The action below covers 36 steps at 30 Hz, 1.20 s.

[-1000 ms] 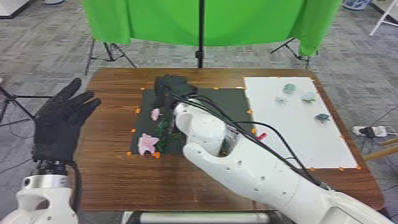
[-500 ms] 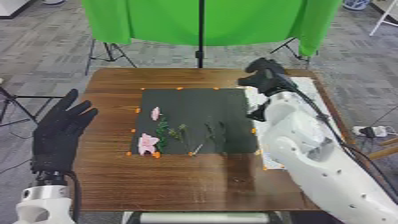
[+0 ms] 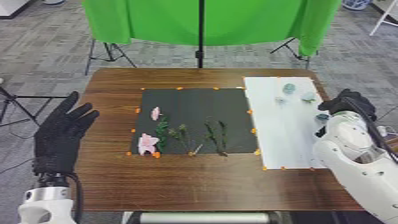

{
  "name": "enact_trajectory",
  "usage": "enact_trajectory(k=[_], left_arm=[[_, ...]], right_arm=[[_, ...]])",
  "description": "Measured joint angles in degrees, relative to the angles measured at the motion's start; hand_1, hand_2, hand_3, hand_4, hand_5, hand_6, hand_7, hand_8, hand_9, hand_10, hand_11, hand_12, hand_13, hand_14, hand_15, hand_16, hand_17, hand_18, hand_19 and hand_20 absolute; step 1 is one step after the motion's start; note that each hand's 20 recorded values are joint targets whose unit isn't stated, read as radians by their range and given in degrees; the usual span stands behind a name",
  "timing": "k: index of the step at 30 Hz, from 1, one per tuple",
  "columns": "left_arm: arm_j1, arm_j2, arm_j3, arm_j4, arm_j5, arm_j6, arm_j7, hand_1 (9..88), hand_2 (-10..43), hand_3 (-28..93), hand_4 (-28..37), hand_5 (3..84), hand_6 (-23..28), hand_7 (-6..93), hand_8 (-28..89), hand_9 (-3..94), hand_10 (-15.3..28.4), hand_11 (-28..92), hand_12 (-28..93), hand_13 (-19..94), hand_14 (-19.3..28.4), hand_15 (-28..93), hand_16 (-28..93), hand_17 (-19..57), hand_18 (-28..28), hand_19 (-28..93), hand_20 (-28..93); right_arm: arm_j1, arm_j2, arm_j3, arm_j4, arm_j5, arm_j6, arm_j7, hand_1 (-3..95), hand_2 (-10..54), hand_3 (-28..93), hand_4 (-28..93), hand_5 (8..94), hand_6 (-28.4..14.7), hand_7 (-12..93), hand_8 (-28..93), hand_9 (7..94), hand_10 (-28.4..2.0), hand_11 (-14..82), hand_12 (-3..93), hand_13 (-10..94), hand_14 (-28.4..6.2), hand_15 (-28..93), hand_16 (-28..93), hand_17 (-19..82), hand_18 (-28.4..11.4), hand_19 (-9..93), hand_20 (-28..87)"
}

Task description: Arrange flowers

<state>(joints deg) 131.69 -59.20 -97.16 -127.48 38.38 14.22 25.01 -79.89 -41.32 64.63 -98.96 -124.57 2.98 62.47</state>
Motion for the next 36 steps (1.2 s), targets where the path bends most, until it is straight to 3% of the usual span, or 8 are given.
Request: enact_trajectory(k=[8, 12, 15, 17, 23, 27, 31, 36], left_arm=[[-0.63, -0.53, -0.02, 0.21, 0.55, -0.38, -1.29, 26.6, 9.5, 74, -21.0, 34.8, 8.5, 12.1, -9, 32.7, 19.4, 26, 13, 23, 24.3, 48, -6, -11.2, 19.9, 42, 19], [-0.83, -0.54, 0.21, 0.33, 0.55, -0.43, -1.19, 26.5, 9.5, 74, -20.9, 34.8, 8.5, 12.0, -9, 32.7, 19.4, 26, 12, 22, 24.3, 48, -6, -11.3, 19.9, 42, 19], [-0.94, -0.51, 0.43, 0.42, 0.5, -0.43, -0.99, 26.5, 9.5, 73, -21.0, 34.8, 8.6, 12.0, -9, 32.7, 19.4, 26, 12, 23, 24.3, 48, -6, -11.2, 19.9, 42, 19], [-0.95, -0.49, 0.5, 0.44, 0.49, -0.44, -0.84, 26.4, 9.5, 73, -21.0, 34.8, 8.6, 12.0, -9, 32.7, 19.4, 26, 12, 23, 24.4, 48, -6, -11.2, 19.9, 42, 19], [-0.94, -0.44, 0.54, 0.46, 0.39, -0.44, -0.3, 26.1, 9.3, 74, -21.3, 34.8, 8.6, 11.9, -9, 32.7, 19.4, 26, 12, 22, 24.3, 48, -6, -11.3, 19.9, 42, 19], [-0.9, -0.38, 0.55, 0.64, 0.25, -0.4, -0.04, 25.9, 9.3, 73, -21.6, 34.8, 8.6, 11.9, -9, 32.7, 19.4, 26, 12, 22, 24.4, 48, -6, -11.3, 19.9, 42, 19], [-0.56, -0.55, 0.48, 0.68, 0.15, -0.38, -0.03, 25.8, 9.4, 73, -21.9, 34.8, 8.6, 12.0, -9, 32.7, 19.4, 26, 12, 22, 24.4, 48, -6, -11.2, 19.9, 42, 19], [0.51, -0.73, 0.44, 0.64, 0.0, -0.37, 0.16, 25.7, 9.4, 73, -21.9, 34.8, 8.6, 12.0, -9, 32.7, 19.4, 26, 12, 22, 24.4, 48, -6, -11.3, 19.9, 42, 20]], right_arm=[[-0.58, -0.19, -0.95, 2.18, 3.78, -2.74, -2.38, 37.8, -9.5, 76, -28, 55.0, 1.4, 15, -12, 59.2, -20.4, 19.6, 13.4, 53, -16.2, 77, 8, 25, -24.0, 93, 60], [1.37, -0.27, -5.34, 4.66, 2.47, -2.29, -3.0, 46.6, -9.5, 73, -28, 66.2, 3.8, 15, -12, 71.2, -14.2, 21.9, 13.9, 63, -11.0, 75, 11, 28, -23.6, 93, 57], [3.8, -0.09, -8.89, 6.42, -0.94, 0.21, -3.0, 57.4, -9.5, 60, -28, 81.0, 4.0, 14, -2, 87.4, -8.0, 11.5, 27.5, 71, -7.6, 73, 15, 31, -22.7, 93, 57], [5.29, 0.08, -11.53, 7.7, -2.97, 2.74, -3.05, 62.3, -9.5, 56, -28, 87.0, 4.0, 14, 0, 92.9, -6.1, 11.9, 30.5, 75, -6.0, 72, 17, 34, -21.5, 93, 57], [5.47, 0.21, -13.66, 8.48, -6.1, 9.4, -3.25, 63.5, -9.5, 58, -28, 89.6, 2.5, 14, 1, 93.7, -5.8, 19.5, 28.4, 79, -4.6, 70, 18, 37, -21.0, 93, 58], [3.01, 0.85, -11.99, 4.98, -8.34, 12.5, -4.17, 62.3, -9.5, 61, -28, 89.8, 2.0, 13, 2, 93.7, -6.1, 20.3, 28.5, 79, -4.8, 70, 19, 37, -21.2, 93, 58], [2.62, 1.28, -12.39, -0.92, -8.82, 13.11, -8.12, 60.9, -9.5, 63, -28, 89.9, 1.6, 13, 2, 93.7, -6.5, 20.8, 28.3, 79, -5.1, 71, 19, 37, -21.3, 93, 58], [8.12, -1.61, -18.27, -5.65, -8.01, 10.85, -18.05, 59.8, -9.5, 65, -28, 89.5, 1.5, 13, 2, 93.7, -6.5, 20.8, 28.5, 79, -5.4, 71, 20, 36, -21.2, 93, 58]])
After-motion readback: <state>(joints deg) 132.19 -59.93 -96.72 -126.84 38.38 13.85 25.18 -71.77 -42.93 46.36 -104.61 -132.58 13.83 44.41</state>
